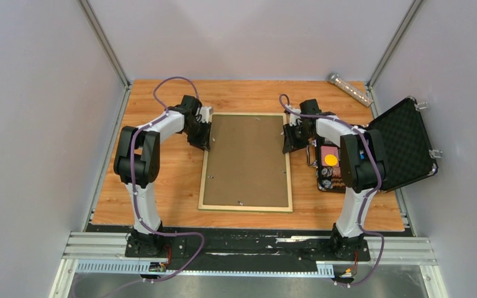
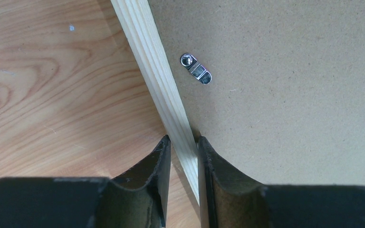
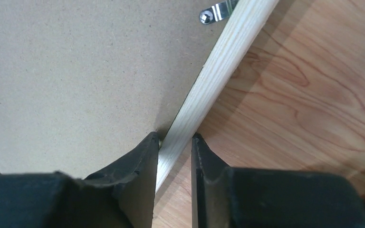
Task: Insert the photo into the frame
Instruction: Install the photo frame at the center of the board.
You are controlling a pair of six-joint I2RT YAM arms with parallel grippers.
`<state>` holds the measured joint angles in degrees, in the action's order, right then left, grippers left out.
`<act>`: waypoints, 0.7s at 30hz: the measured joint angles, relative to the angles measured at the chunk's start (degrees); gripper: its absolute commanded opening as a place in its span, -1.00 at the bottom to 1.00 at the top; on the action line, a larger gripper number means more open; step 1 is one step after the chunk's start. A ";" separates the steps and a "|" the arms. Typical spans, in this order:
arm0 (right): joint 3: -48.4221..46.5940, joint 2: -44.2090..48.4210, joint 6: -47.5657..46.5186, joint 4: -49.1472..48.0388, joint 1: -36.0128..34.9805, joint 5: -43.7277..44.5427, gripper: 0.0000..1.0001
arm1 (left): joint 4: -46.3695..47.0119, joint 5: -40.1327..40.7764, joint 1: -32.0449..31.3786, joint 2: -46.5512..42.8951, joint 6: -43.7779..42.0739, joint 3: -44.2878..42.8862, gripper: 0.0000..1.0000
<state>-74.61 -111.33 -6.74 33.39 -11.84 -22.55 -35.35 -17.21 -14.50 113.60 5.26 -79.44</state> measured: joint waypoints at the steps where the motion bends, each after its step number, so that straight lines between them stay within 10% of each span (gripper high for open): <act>1: 0.02 0.00 0.55 -0.02 -0.02 0.00 -0.58 | -0.17 0.15 -0.04 0.11 -0.02 -0.20 -0.17; 10: 0.26 0.07 2.54 -0.42 -0.04 0.24 -0.67 | -0.55 1.09 -0.33 2.23 0.02 -3.87 0.53; 21: 0.74 0.37 3.26 -1.05 -0.04 0.15 -0.68 | -0.92 3.02 -0.42 6.91 1.33 -11.02 0.38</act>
<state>-73.87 -110.96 -3.49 32.34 -11.88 -22.39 -36.27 -14.20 -14.92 120.51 6.59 -90.45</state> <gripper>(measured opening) 0.251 0.743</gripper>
